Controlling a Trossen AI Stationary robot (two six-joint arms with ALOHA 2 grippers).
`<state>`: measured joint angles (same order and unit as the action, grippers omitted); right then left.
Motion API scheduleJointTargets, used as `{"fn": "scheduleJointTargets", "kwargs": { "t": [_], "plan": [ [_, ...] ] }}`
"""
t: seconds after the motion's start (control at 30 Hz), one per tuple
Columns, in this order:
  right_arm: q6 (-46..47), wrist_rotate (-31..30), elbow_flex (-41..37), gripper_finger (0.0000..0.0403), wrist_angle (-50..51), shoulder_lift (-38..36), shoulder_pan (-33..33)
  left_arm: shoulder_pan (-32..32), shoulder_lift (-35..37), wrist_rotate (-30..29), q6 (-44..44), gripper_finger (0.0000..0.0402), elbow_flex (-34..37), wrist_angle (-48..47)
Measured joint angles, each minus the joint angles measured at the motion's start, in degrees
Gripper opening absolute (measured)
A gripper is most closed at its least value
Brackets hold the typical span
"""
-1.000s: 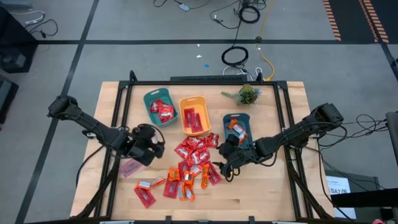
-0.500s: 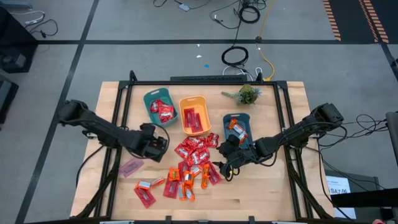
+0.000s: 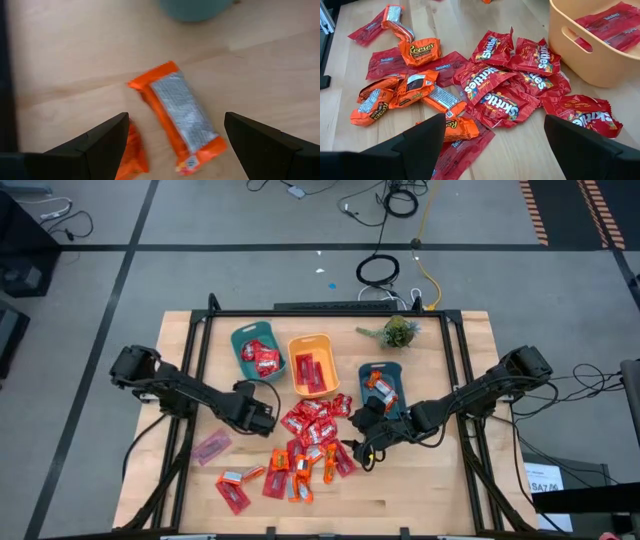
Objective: Sort candy
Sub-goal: Put the orange wrapper chocolate into the dark blue bin
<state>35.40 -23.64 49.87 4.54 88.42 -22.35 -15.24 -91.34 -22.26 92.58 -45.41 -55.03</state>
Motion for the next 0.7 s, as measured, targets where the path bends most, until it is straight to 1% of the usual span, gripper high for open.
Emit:
{"fn": "scheduleJointTargets", "kwargs": {
  "t": [0.13, 0.27, 0.47, 0.7],
  "plan": [
    [0.3, 0.0, 0.0, 0.0332, 0.0, 0.0, 0.0, 0.9, -0.7, 0.2, -3.4, 0.0338, 0.0, 3.8],
    [3.0, 0.0, 0.0, 0.0332, 0.0, 0.0, 0.0, 1.8, -1.4, 1.0, -4.4, 0.0324, 0.0, 3.6],
    [3.4, 0.0, 0.0, 0.0332, 0.0, 0.0, 0.0, 1.8, -1.5, 1.0, -4.4, 0.0274, 0.1, 3.4],
    [3.4, 0.0, 0.0, 0.0332, 0.0, 0.0, 0.0, 1.8, -1.5, 2.1, -4.7, 0.0199, 0.1, 3.4]
  ]
}}
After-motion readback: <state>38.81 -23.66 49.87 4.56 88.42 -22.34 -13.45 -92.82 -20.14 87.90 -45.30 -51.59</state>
